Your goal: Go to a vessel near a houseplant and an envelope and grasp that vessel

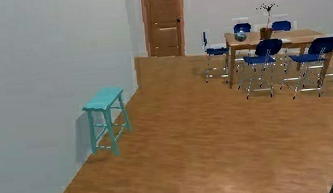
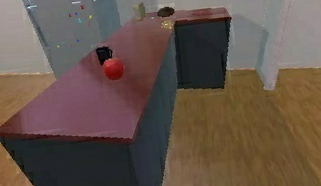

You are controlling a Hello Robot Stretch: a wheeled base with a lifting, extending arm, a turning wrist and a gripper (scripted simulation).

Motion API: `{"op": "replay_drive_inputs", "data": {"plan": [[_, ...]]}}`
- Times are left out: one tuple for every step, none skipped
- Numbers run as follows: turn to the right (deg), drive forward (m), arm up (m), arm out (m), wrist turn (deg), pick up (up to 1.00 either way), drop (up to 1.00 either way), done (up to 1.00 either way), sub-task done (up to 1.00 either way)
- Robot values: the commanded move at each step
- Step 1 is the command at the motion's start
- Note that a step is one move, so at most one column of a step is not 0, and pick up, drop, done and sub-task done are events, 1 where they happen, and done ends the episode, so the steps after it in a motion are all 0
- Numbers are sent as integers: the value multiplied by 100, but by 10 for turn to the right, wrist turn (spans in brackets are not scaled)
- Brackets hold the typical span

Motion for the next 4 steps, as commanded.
{"op": "replay_drive_inputs", "data": {"plan": [[90, 0, 0, 0, 0, 0, 0, 0, 0], [0, 100, 0, 0, 0, 0, 0, 0, 0], [90, 0, 0, 0, 0, 0, 0, 0, 0], [0, 15, 0, 0, 0, 0, 0, 0, 0]]}}
